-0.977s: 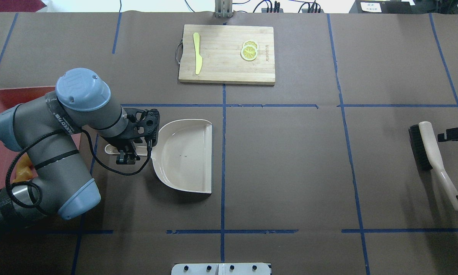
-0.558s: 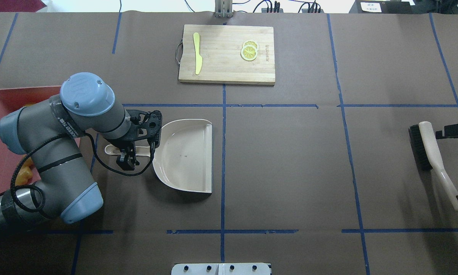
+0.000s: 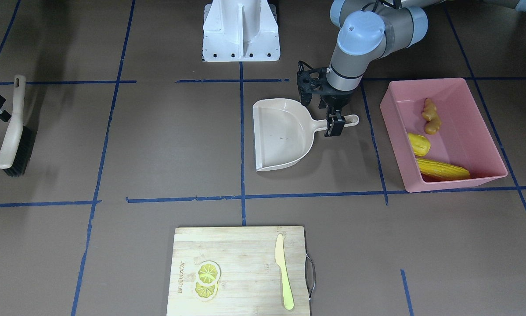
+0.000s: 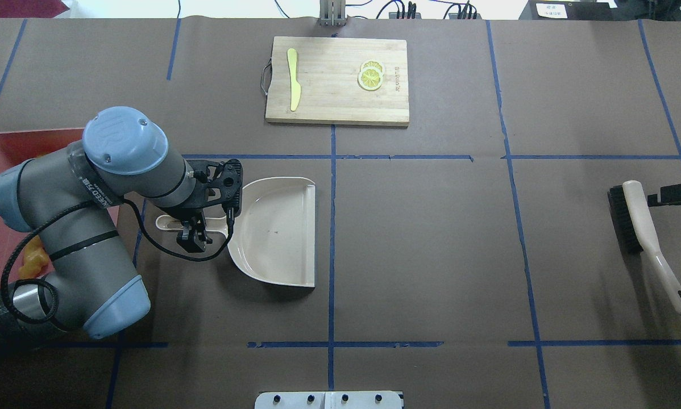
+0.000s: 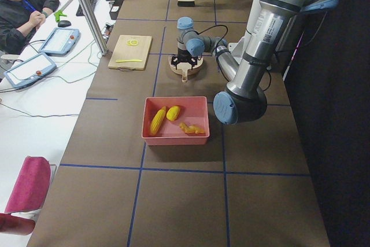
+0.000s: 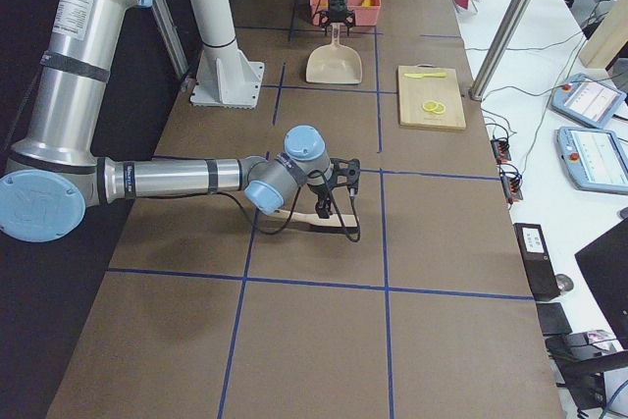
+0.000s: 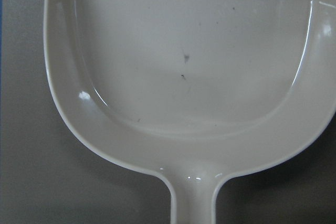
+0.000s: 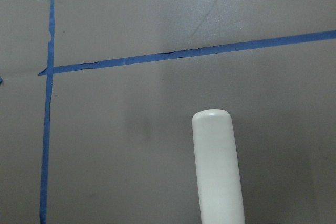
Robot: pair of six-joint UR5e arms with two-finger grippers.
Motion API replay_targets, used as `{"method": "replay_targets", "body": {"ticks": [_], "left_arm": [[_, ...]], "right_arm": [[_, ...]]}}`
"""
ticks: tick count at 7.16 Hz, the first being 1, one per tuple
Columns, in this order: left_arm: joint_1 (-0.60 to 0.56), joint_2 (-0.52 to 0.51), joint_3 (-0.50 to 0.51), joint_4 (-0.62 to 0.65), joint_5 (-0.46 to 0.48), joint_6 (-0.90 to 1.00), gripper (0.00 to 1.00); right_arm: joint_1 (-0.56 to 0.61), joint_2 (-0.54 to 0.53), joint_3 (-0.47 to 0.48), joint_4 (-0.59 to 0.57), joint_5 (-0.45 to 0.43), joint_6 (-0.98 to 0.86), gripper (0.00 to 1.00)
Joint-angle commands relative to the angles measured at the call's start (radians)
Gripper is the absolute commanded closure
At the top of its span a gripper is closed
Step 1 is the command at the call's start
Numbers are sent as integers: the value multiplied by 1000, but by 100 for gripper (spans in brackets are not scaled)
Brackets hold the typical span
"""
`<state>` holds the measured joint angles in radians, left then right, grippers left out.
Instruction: Sweep and dump trash into bin
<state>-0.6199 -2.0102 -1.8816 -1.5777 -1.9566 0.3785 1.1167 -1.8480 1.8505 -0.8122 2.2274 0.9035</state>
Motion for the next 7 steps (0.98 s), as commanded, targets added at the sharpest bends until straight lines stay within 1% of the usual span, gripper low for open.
{"method": "replay_targets", "body": {"ticks": [1,2,3,4,5,6,7], "left_arm": [[-32,10,-94,5,1,-219,0],[-64,16,-126,7,1,-354,0],[-82,46,-181,11,-1,-434,0],[-133,95,-267,66,-5,-575,0],[-197,108,-289,117,-10,-651,0],[-243,116,-287,181,-8,-650,0],[-295,139,-291,200,-2,-630,0]], "right_arm": [[0,1,1,1,1,0,0],[2,1,1,1,-2,0,0],[2,1,1,1,-3,0,0],[3,1,1,1,-5,0,0],[3,1,1,1,-5,-1,0],[5,1,3,1,-5,0,0],[5,1,4,1,-6,0,0]]}}
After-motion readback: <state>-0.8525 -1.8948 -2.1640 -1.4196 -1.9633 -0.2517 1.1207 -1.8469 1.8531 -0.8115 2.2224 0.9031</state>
